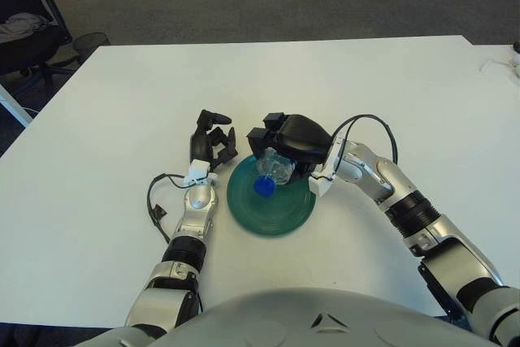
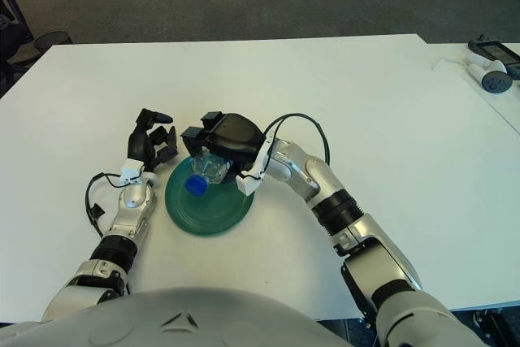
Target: Put the bottle into the plate.
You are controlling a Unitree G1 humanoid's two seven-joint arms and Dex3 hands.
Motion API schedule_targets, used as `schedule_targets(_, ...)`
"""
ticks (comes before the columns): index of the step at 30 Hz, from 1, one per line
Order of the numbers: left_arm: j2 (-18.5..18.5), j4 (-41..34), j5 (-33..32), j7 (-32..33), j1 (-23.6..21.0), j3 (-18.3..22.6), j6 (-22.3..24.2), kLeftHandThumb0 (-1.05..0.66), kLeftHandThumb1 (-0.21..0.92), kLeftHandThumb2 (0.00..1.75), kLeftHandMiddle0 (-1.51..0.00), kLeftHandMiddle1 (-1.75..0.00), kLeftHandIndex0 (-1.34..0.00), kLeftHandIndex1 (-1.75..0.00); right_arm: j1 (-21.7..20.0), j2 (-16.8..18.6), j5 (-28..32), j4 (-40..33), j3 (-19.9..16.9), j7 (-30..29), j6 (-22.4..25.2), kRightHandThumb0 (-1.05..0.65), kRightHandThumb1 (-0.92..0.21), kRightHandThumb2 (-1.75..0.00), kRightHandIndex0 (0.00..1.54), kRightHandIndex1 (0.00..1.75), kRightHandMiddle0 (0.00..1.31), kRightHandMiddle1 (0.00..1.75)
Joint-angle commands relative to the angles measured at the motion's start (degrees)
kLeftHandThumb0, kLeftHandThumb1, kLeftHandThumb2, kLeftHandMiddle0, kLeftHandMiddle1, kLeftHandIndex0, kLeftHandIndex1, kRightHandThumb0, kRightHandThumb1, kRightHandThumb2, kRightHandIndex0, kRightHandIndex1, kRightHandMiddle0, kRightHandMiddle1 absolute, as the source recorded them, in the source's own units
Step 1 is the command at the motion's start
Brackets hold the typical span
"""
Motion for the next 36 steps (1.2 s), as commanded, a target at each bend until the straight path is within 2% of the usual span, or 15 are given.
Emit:
schedule_targets(1, -0.52, 6.36, 2.75, 1.28, 7.24, -0.79, -0.29, -0.40, 0.61, 0.94, -0.89, -1.75, -0.39, -1.75, -0.89, 0.22, 0.38, 0.10, -0.71, -1.40, 0.53, 0.00, -0.25, -1.39, 0.65, 1.73, 0.45, 1.73)
schedule_targets(3, -0.46, 6.52, 3.04, 1.59, 7.18, -0.91, -0.41, -0.40, 0.61, 0.93, -0.90, -1.75, -0.39, -1.75, -0.86, 0.23, 0.62, -0.17, -1.03, -1.99, 0.42, 0.00, -0.27, -1.36, 0.64, 1.74, 0.46, 1.68)
schedule_targets(12, -1.13, 7.49, 0.07, -1.69, 6.81, -0.29, -4.29, -0.40, 0.62, 0.92, -0.85, -1.75, -0.39, -1.75, -0.60, -1.06, 5.04, -1.60, -1.41, 1.72, 0.23, -0.01, -0.57, -0.95, 0.46, 1.75, 0.34, 1.53)
schedule_targets(15, -1.41, 8.19, -1.95, -4.24, 6.48, 0.12, -6.07, -0.40, 0.64, 0.90, -0.81, -1.75, -0.38, -1.75, -0.64, -1.55, 6.70, -1.75, -1.35, 3.38, -0.14, -0.39, -0.65, -0.66, 0.28, 1.53, 0.12, 1.37)
schedule_targets(19, -1.84, 9.84, -3.60, -6.42, 5.87, 0.70, -8.63, -0.40, 0.65, 0.89, -0.76, -1.75, -0.37, -1.75, -0.48, -2.36, 9.49, -2.25, -1.18, 6.32, -0.82, -0.58, -0.77, -0.45, 0.23, 1.24, 0.03, 1.18)
schedule_targets(23, -2.39, 11.49, -2.95, -6.05, 5.16, 0.75, -10.20, -0.39, 0.66, 0.87, -0.72, -1.75, -0.36, -1.75, 1.64, -2.16, 8.12, -1.83, 0.51, 5.86, -2.16, -0.69, -0.88, -0.31, 0.23, 0.77, 0.01, 0.87)
schedule_targets(24, 1.42, 2.68, 10.95, -1.23, 6.57, -3.75, 2.06, -0.39, 0.67, 0.87, -0.71, -1.75, -0.36, -1.75, 2.05, -2.07, 7.60, -1.80, 0.94, 5.80, -2.18, -0.72, -0.90, -0.31, 0.24, 0.64, 0.00, 0.79)
schedule_targets(25, 4.29, -3.95, 21.38, 2.40, 7.64, -7.13, 11.27, -0.47, 0.76, 0.83, -0.46, -1.45, -0.23, -1.49, 2.28, -2.02, 7.31, -1.80, 1.20, 5.81, -2.17, -0.74, -0.91, -0.32, 0.25, 0.48, 0.00, 0.71)
schedule_targets(26, 6.14, -5.20, 25.32, 2.47, 7.19, -9.63, 17.44, -0.50, 0.79, 0.82, -0.36, -1.34, -0.18, -1.39, 2.32, -2.18, 7.30, -1.93, 1.35, 6.23, -2.05, -0.75, -0.91, -0.33, 0.25, 0.42, 0.00, 0.68)
schedule_targets(27, 7.01, -5.26, 26.66, 1.93, 6.76, -10.94, 20.76, -0.53, 0.82, 0.85, -0.29, -1.16, -0.15, -1.21, 2.34, -2.29, 7.30, -2.01, 1.45, 6.51, -1.99, -0.77, -0.91, -0.34, 0.24, 0.36, 0.00, 0.64)
schedule_targets(28, 4.59, 1.90, 13.10, -7.59, 5.68, -6.65, 16.84, -0.56, 0.85, 0.90, -0.23, -0.82, -0.09, -0.92, 2.18, -2.80, 7.56, -2.30, 1.54, 7.49, -1.94, -0.78, -0.91, -0.36, 0.24, 0.26, 0.00, 0.58)
schedule_targets(29, 2.73, 6.58, 3.46, -14.42, 5.11, -3.35, 14.18, -0.64, 0.88, 0.93, -0.21, -0.55, -0.06, -0.73, 2.06, -3.16, 7.74, -2.52, 1.60, 8.19, -1.91, -0.82, -0.92, -0.41, 0.20, 0.17, 0.00, 0.47)
schedule_targets(30, 2.81, 3.75, -0.36, -16.20, 8.57, -2.29, 12.11, -0.69, 0.89, 0.95, -0.20, -0.38, -0.04, -0.61, 2.16, -3.83, 8.06, -3.17, 1.63, 9.12, -2.06, -0.84, -0.92, -0.44, 0.18, 0.12, 0.00, 0.40)
schedule_targets(33, 4.25, -3.75, 1.00, -13.82, 15.98, -2.54, 9.73, -0.77, 0.91, 1.02, -0.18, -0.16, -0.01, -0.44, 2.61, -5.11, 9.24, -4.90, 1.36, 11.03, -2.40, -0.93, -0.92, -0.58, 0.09, 0.04, 0.00, 0.17)
schedule_targets(36, 4.23, -5.39, 4.19, -10.11, 18.15, -2.88, 8.58, -0.80, 0.92, 1.07, -0.15, -0.07, 0.00, -0.37, 2.72, -6.16, 11.97, -6.79, 0.48, 13.23, -2.46, -1.00, -0.92, -0.66, 0.03, 0.01, 0.00, 0.06)
